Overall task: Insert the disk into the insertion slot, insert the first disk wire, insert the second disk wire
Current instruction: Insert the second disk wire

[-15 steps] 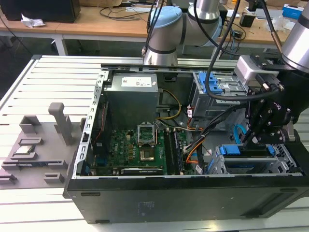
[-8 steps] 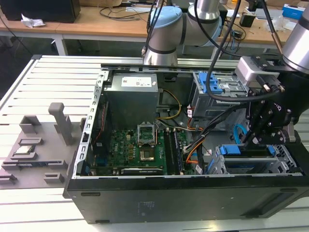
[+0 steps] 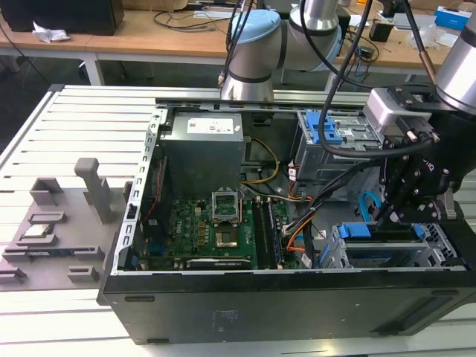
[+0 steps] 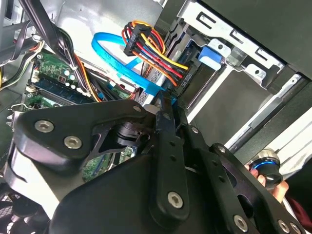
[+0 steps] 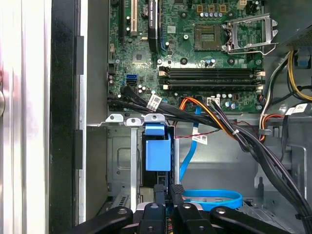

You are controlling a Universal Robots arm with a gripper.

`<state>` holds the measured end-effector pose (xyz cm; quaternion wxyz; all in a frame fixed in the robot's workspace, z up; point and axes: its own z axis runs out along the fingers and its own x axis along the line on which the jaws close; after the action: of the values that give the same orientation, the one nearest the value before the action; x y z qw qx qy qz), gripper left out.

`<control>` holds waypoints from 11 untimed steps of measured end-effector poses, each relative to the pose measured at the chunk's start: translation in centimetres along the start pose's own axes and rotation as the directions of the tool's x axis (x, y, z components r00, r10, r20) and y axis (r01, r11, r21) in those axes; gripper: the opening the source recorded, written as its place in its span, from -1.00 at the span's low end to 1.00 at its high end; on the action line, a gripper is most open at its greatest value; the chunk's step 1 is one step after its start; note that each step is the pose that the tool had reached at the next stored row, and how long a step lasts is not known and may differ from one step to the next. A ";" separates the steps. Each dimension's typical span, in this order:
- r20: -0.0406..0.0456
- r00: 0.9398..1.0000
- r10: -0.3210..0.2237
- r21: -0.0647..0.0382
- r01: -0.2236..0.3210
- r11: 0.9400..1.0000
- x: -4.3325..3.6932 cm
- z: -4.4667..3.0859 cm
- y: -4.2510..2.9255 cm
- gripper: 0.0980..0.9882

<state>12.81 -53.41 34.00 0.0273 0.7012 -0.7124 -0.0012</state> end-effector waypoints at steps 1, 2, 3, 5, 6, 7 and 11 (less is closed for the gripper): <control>0.000 1.000 0.000 0.000 0.000 1.000 0.00 0.00 0.00 -0.86; 0.000 1.000 0.000 0.000 0.000 1.000 0.00 0.01 0.00 -0.86; 0.000 1.000 0.000 0.000 0.000 1.000 0.00 0.01 0.00 -0.86; 0.000 1.000 0.000 0.000 0.000 1.000 -0.01 0.03 -0.02 -0.86; -0.001 1.000 0.000 0.000 0.000 1.000 -0.01 0.02 -0.01 -0.83; -0.001 1.000 0.000 0.000 0.000 1.000 -0.01 0.00 -0.01 -0.68; -0.001 1.000 0.000 0.000 0.000 1.000 -0.20 -1.16 0.05 -0.68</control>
<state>12.81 -53.17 35.16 0.0275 0.7012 -0.7124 -0.0010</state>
